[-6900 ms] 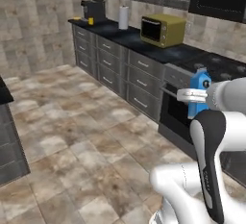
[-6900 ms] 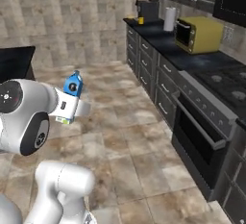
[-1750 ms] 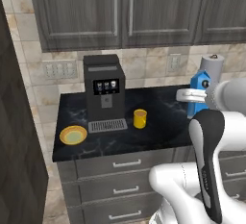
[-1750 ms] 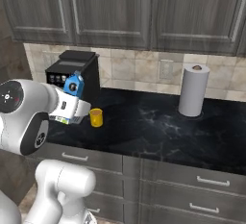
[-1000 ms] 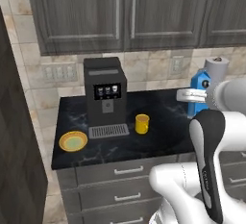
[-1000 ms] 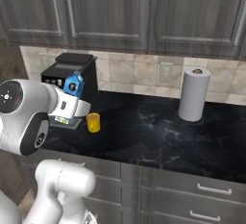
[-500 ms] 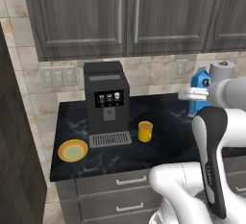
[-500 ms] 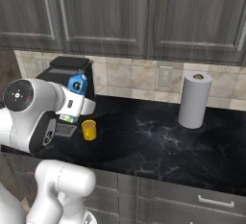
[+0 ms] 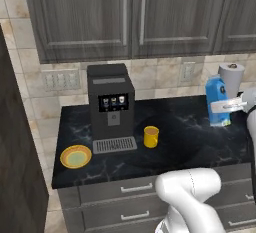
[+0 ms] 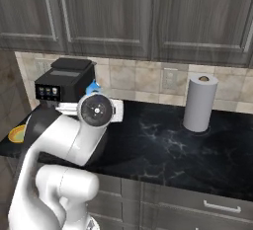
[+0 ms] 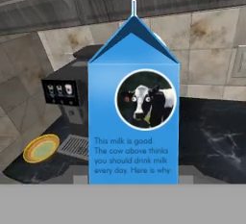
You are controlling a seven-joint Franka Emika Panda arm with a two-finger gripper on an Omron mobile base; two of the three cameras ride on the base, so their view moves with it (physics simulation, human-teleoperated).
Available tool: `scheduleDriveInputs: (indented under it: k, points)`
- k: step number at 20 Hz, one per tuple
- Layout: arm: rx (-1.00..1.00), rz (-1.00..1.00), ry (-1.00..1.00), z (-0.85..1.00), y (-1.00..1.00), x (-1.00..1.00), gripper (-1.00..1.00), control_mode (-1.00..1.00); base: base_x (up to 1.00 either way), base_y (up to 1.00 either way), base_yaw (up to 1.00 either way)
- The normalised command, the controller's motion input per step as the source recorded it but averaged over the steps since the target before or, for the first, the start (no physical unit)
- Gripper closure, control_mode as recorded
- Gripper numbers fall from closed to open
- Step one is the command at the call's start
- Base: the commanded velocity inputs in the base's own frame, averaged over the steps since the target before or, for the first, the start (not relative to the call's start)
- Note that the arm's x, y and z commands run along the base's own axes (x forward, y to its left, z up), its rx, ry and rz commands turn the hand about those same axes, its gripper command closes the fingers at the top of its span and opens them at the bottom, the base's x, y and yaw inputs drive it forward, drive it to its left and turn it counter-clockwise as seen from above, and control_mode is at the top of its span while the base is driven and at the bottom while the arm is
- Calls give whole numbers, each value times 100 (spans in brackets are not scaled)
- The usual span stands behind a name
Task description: Take a sugar cube from the saucer and place it inside the coffee. Then, grab milk from the fridge and place it next to the coffee on the counter to sweeten the coffee.
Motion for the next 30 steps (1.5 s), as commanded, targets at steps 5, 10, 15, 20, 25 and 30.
scheduleDriveInputs:
  k: [5, 10, 15, 20, 25, 30]
  points:
    - [7, 40, 1, -25, -7, 20, 100, -100, 0, 0, 0]
    - [8, 26, -2, -35, 0, 18, 100, -100, 0, 0, 0]
    - [10, 18, -9, -49, 0, 10, 100, -100, 0, 0, 0]
    - [17, 9, -11, -45, 0, 18, 100, -100, 0, 0, 0]
    - [17, 0, -10, -41, 4, 43, 100, -100, 0, 0, 0]
    - [-1, 0, -3, -17, 6, 62, 100, -100, 0, 0, 0]
